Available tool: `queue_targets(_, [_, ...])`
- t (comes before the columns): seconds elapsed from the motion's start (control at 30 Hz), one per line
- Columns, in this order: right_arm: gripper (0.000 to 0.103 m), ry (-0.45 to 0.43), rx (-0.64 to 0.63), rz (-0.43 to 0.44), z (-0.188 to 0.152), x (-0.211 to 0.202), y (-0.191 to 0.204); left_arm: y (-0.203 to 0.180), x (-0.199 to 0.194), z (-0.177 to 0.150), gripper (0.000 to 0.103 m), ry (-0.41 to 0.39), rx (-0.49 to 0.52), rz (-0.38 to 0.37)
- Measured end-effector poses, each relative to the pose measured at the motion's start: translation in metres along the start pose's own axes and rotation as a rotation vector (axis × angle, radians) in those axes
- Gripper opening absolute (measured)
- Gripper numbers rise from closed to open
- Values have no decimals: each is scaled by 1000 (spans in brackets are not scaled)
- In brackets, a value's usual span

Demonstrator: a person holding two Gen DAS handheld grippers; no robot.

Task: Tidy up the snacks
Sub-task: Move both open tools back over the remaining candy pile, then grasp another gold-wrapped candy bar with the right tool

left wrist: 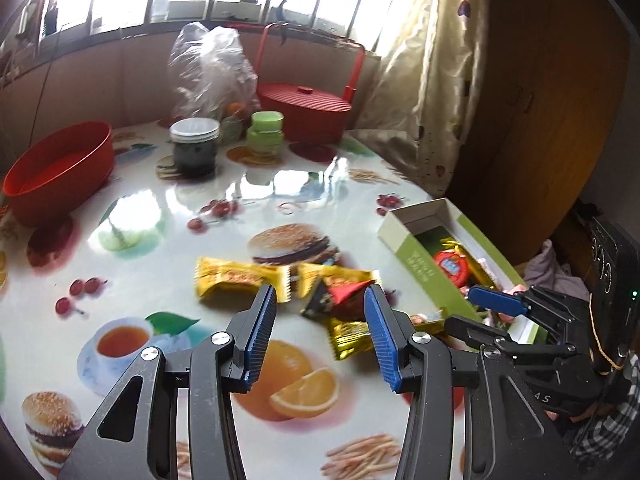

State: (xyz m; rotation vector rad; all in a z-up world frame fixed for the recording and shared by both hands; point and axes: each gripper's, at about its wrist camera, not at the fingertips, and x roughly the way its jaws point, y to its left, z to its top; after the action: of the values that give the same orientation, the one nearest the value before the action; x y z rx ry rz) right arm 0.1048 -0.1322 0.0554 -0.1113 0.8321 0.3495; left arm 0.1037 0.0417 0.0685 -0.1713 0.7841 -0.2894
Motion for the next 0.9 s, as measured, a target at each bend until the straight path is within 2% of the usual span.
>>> queue_targets(0.17, [46, 47, -92, 37, 4, 19, 17, 18, 0, -7, 47, 14, -37, 17])
queue_targets(0.27, [49, 81, -156, 28, 6, 32, 27, 26, -2, -10, 47, 18, -51, 28])
queue_targets(0.53, [52, 134, -214, 42, 7, 55, 34, 42, -4, -16, 47, 25, -81, 41])
queue_targets(0.9, [52, 220, -181, 152, -1, 60, 49, 48, 0, -19, 47, 37, -94, 42])
